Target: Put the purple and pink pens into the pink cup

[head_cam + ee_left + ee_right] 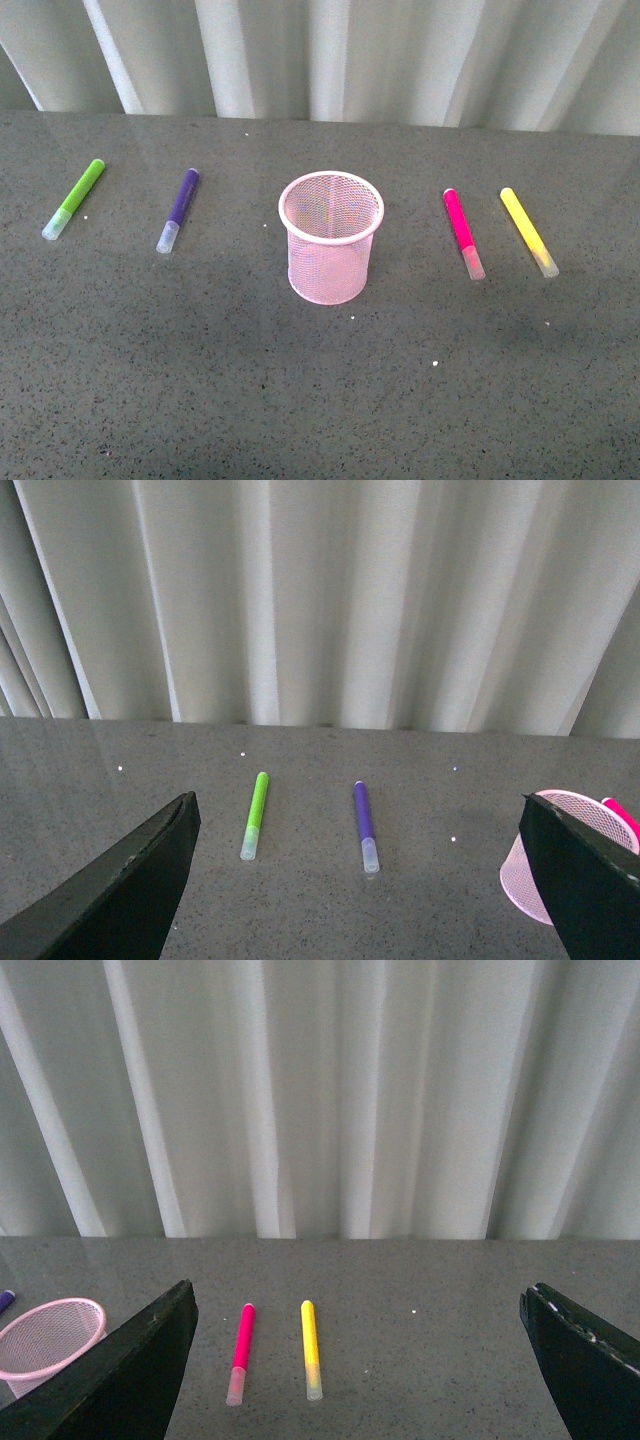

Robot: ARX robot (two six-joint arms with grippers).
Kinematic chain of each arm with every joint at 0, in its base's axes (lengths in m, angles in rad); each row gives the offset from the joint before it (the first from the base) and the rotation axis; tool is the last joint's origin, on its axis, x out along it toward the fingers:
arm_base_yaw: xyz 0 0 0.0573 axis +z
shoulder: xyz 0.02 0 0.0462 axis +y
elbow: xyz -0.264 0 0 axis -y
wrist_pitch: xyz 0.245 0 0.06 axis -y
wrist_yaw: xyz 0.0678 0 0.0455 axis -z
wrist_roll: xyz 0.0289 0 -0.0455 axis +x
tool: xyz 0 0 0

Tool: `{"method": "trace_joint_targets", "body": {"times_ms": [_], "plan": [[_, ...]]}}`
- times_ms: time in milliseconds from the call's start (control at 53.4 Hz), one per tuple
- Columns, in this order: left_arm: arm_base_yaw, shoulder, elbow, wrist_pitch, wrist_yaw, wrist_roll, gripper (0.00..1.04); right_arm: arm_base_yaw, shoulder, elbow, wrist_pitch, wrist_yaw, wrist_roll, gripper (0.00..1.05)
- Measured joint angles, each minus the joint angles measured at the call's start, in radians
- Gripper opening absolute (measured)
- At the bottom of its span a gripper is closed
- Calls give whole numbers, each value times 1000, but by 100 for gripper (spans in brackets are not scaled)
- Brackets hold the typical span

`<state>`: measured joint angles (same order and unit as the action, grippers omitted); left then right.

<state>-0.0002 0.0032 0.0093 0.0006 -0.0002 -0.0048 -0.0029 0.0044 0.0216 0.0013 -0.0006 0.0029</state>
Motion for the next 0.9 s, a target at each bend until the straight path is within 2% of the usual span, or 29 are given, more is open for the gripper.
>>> {"method": "trace_joint_targets", "body": {"times_ms": [899], "plan": [[0, 0, 0, 0, 0, 0, 98, 0, 0, 0, 0, 0, 0, 98]]}}
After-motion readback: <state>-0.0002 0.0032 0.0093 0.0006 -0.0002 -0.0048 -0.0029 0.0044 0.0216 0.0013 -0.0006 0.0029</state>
